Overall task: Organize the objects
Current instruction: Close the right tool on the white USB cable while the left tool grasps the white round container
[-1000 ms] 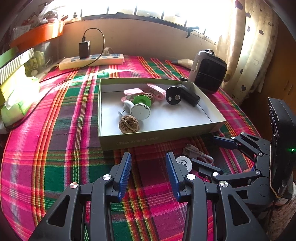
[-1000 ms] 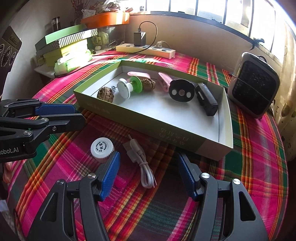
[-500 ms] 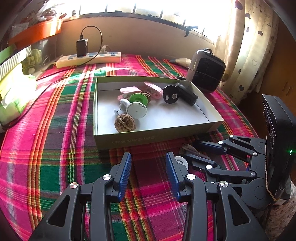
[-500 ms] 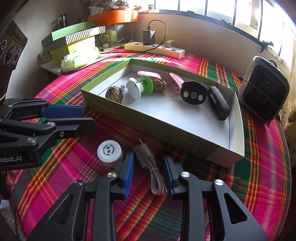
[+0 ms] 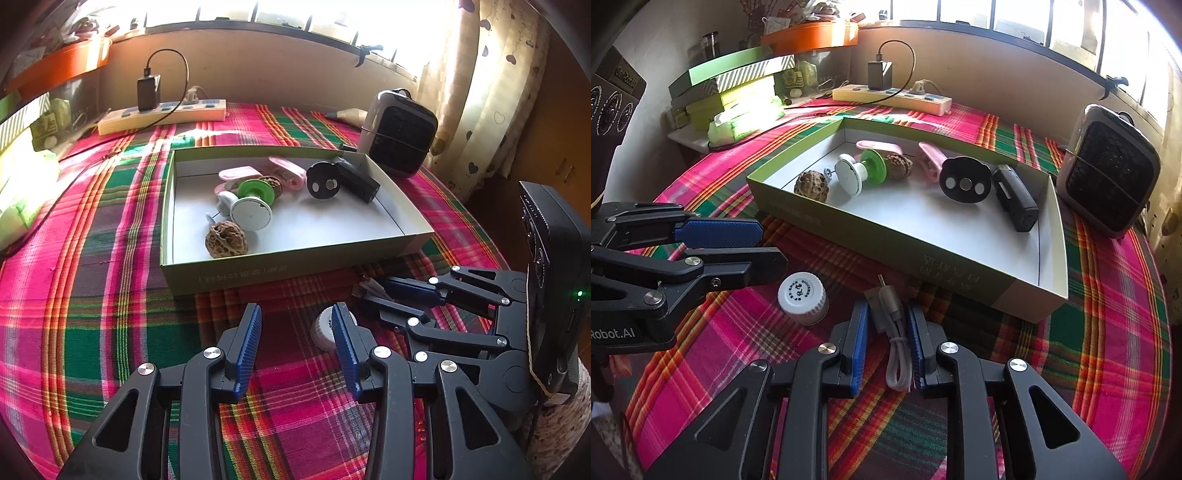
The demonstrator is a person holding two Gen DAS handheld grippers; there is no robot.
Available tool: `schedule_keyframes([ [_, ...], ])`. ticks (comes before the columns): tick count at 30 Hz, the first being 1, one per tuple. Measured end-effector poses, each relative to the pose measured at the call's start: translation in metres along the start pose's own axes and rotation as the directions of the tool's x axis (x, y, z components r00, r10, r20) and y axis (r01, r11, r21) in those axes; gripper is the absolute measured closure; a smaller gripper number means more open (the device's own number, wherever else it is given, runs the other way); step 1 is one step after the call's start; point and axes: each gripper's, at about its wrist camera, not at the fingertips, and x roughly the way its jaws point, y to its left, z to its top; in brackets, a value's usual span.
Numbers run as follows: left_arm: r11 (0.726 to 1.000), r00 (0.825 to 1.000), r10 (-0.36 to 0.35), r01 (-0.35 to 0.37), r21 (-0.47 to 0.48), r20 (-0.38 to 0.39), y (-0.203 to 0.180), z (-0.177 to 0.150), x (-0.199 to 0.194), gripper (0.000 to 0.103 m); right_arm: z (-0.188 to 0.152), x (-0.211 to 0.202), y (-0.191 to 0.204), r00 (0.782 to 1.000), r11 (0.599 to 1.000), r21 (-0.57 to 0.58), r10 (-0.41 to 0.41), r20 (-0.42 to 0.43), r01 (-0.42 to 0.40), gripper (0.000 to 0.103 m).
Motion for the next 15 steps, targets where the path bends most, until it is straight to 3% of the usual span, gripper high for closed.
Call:
schedule_keyframes([
  [15, 0.999, 0.999, -0.012, 0.014, 0.042, -0.041, -0.02, -0.004, 0.017, 0.062, -0.015, -0.012, -0.016, 0.999, 0.998, 0.056, -0.032, -0.004, 0.032, 0.081],
])
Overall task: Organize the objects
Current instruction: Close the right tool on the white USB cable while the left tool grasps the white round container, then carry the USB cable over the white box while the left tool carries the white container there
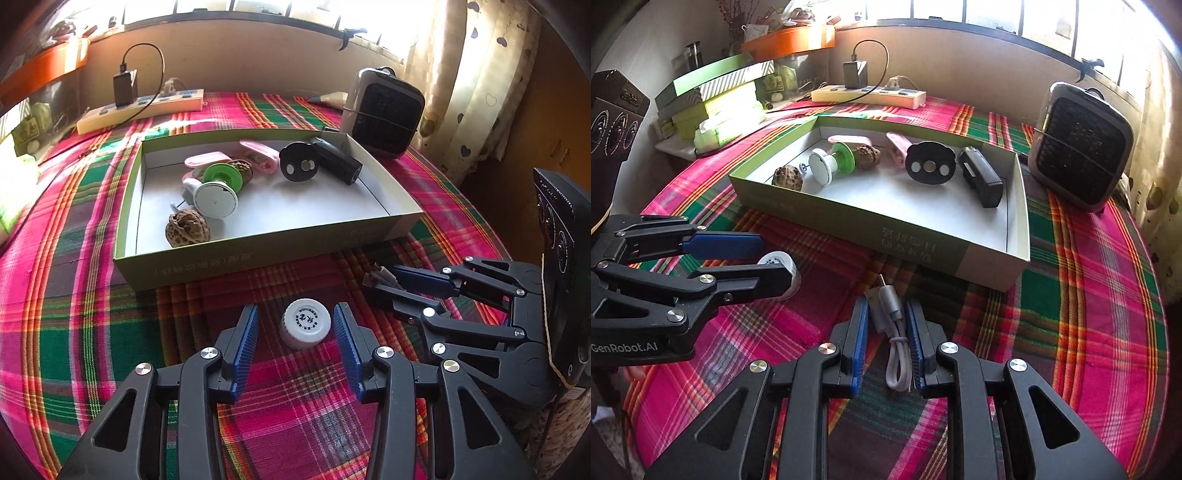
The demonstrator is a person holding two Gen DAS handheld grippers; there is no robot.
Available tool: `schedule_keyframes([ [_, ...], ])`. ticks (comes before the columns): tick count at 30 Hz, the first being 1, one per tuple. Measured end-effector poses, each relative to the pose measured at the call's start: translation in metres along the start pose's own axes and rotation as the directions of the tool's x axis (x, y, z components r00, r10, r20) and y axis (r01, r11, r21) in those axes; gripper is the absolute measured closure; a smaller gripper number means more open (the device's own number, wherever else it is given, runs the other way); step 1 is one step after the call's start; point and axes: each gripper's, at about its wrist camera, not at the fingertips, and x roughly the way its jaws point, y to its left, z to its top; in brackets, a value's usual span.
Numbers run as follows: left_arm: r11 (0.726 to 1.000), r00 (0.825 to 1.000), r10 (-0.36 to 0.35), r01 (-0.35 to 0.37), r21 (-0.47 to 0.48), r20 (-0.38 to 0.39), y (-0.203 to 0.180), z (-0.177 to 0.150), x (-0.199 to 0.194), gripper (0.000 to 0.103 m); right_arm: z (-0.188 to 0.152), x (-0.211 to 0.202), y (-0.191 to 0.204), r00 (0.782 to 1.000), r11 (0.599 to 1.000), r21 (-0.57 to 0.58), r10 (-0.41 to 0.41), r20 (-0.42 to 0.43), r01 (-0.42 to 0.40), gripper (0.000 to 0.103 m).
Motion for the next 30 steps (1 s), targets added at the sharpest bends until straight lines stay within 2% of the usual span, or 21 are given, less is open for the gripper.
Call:
schedule_keyframes([
  [22, 0.996, 0.997, 0.078, -0.078, 0.04, 0.001, -0.0096, -0.0014, 0.0082, 0.063, -0.0008, -0.0006, -0.0004, 1.0, 1.0, 0.0, 0.004, 0.0, -0.004, 0.081],
  [28, 0.994, 0.995, 0.103, -0.103, 0.032, 0.005, -0.0066, -0.0006, 0.008, 0.077, -0.0008, -0.0009, -0.0003, 1.0, 1.0, 0.0, 0.005, 0.0, -0.005, 0.081],
  [30, 0.994, 0.995, 0.101, -0.101, 0.032, 0.005, -0.006, -0.0009, 0.0078, 0.077, -0.0008, -0.001, -0.0001, 1.0, 1.0, 0.0, 0.005, 0.0, -0.005, 0.081],
])
